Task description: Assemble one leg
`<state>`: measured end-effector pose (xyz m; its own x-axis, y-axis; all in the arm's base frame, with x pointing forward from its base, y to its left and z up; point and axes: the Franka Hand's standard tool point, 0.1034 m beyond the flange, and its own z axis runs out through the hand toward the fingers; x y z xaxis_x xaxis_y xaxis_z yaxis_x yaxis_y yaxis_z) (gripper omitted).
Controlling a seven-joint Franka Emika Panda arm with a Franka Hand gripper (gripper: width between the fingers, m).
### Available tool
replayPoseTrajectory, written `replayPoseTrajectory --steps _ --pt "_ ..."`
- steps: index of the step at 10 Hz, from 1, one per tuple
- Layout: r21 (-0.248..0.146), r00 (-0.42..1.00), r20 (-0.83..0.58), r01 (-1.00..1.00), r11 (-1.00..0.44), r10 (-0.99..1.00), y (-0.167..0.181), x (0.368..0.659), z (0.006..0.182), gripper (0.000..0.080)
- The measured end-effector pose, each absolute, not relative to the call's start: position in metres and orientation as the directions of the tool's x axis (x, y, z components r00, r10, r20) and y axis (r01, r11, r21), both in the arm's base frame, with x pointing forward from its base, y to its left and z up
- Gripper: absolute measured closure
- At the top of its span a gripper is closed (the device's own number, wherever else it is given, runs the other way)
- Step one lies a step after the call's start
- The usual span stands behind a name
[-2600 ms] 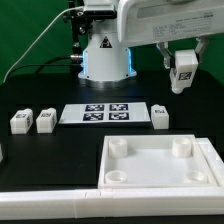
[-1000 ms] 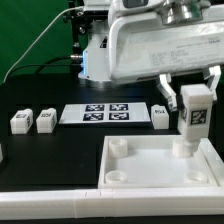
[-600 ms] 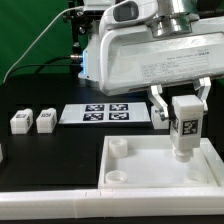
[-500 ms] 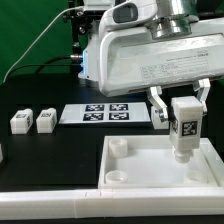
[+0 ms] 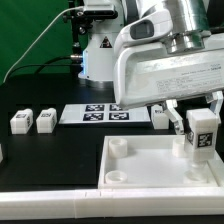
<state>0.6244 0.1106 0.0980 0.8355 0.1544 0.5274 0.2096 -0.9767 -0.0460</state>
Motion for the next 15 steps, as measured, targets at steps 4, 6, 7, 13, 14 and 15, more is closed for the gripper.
replayPoseTrajectory --steps 4,6,7,13,14,15 --pt "-0.037 0.833 0.53 0.211 -0.977 0.16 0.105 0.624 0.089 0.0508" --pt "-0.034 0.821 0.547 0.214 -0.976 0.161 0.109 0.625 0.089 0.0508" --pt "-0.034 0.821 0.547 0.216 -0.976 0.162 0.11 0.625 0.089 0.0508" --pt "-0.033 0.816 0.552 0.229 -0.973 0.173 0.119 0.622 0.089 0.0508" --pt "-0.032 0.814 0.555 0.23 -0.973 0.174 0.119 0.621 0.089 0.0508" --pt "-0.031 0.811 0.558 0.23 -0.973 0.174 0.119 0.62 0.089 0.0508"
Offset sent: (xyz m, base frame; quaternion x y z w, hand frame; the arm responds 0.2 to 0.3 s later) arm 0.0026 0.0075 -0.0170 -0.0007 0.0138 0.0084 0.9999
